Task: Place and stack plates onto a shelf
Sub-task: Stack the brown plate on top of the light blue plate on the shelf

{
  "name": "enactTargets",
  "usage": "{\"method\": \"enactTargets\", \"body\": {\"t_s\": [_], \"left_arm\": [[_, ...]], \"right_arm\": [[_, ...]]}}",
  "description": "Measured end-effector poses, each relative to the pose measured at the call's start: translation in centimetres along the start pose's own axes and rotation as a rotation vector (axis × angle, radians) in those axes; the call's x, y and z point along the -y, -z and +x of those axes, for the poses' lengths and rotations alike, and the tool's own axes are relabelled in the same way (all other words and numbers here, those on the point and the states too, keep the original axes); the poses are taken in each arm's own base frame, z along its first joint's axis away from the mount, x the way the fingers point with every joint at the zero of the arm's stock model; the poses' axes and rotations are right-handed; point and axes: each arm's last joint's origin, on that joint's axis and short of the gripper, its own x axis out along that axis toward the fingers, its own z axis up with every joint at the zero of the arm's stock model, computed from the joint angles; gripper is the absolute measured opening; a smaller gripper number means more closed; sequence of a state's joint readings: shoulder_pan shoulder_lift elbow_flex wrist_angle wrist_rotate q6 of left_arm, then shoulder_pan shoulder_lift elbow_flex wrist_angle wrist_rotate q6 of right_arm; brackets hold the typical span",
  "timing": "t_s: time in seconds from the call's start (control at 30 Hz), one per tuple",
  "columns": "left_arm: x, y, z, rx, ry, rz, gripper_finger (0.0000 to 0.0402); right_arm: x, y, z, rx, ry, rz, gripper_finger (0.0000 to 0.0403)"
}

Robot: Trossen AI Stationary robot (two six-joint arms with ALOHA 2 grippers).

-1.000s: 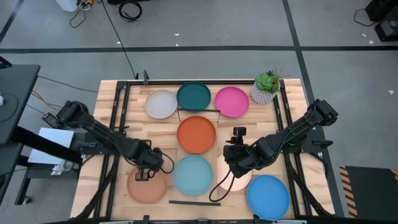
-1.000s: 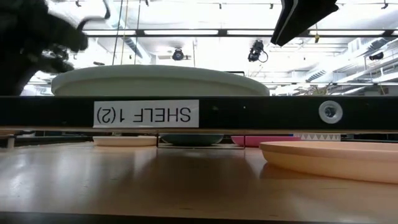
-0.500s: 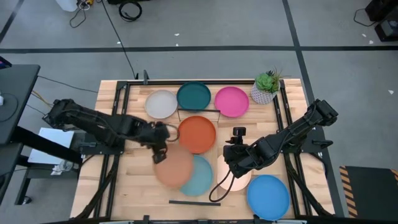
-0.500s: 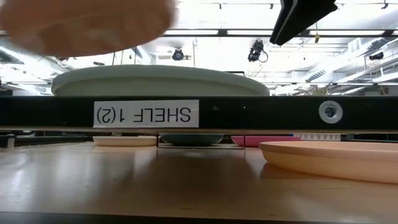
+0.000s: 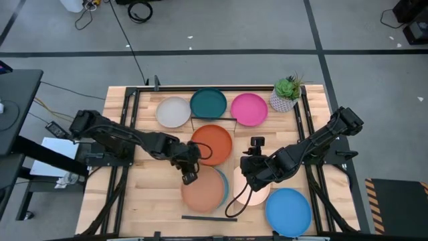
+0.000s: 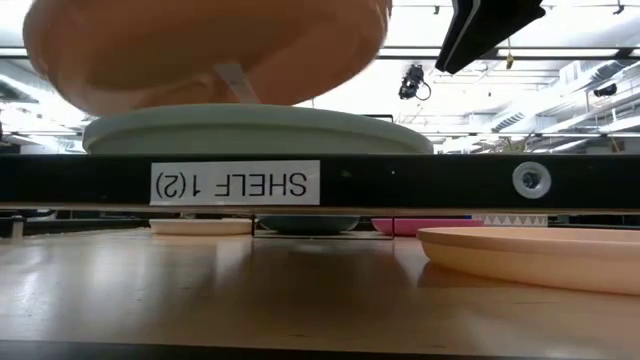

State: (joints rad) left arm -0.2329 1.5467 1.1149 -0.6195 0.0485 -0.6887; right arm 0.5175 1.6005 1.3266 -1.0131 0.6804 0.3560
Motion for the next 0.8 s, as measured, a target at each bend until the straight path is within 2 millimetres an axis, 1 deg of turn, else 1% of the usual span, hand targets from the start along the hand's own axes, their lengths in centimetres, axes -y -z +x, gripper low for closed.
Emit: {"method": "enactTargets", "body": {"t_s": [0.13, 0.33, 0.57, 0.7, 0.8], "left_arm": [[0.03, -0.09, 0.63, -0.005, -0.003, 0.002, 0.0022], [0.25, -0.03, 0.80, -0.002, 0.003, 0.052, 0.0028], [0.19, -0.19, 0.80, 0.033, -0.027, 0.068, 0.0071], [0.14, -0.27, 0.79, 0.037, -0.028, 0.111, 0.0099], [0.28, -0.18, 0.52, 0.020, 0.007, 0.167, 0.0109]], "right_arm": [[0.00, 0.00, 0.00, 0.000, 0.000, 0.000, 0.0153], [-0.01, -0.02, 0.00, 0.001, -0.001, -0.005, 0.0153], [-0.03, -0.05, -0.01, 0.005, -0.002, -0.004, 0.0153], [-0.03, -0.05, -0.01, 0.005, -0.002, -0.004, 0.0153], [-0.03, -0.05, -0.01, 0.005, -0.002, -0.004, 0.0153]]}}
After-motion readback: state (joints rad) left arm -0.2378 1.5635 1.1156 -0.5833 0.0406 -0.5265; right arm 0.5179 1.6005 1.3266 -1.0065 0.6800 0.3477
